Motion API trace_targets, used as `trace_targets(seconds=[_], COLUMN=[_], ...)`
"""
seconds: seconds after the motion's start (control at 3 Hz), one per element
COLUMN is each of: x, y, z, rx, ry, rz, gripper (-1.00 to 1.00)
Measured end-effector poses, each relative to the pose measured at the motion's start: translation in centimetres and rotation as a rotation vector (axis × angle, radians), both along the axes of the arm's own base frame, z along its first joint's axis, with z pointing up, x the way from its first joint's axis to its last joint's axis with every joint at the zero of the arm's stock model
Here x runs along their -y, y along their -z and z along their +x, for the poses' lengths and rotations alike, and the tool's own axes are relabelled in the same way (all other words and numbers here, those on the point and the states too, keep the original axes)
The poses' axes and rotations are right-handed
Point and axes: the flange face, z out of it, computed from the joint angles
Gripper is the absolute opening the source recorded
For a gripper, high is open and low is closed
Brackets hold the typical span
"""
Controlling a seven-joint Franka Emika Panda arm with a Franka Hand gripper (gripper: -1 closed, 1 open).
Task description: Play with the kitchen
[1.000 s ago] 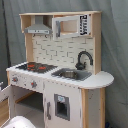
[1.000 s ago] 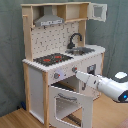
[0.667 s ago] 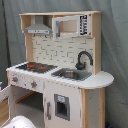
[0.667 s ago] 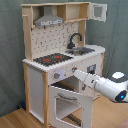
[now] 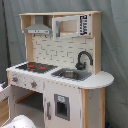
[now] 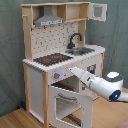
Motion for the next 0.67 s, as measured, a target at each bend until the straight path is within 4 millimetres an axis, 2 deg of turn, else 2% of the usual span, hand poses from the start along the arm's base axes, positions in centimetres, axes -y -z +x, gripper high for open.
trace_targets(seconds=[0.67], x=[0.92], y=[0.66], z=[2.07], rx=[0.008], ry=[0.013], rz=[0.191], gripper=[1.0])
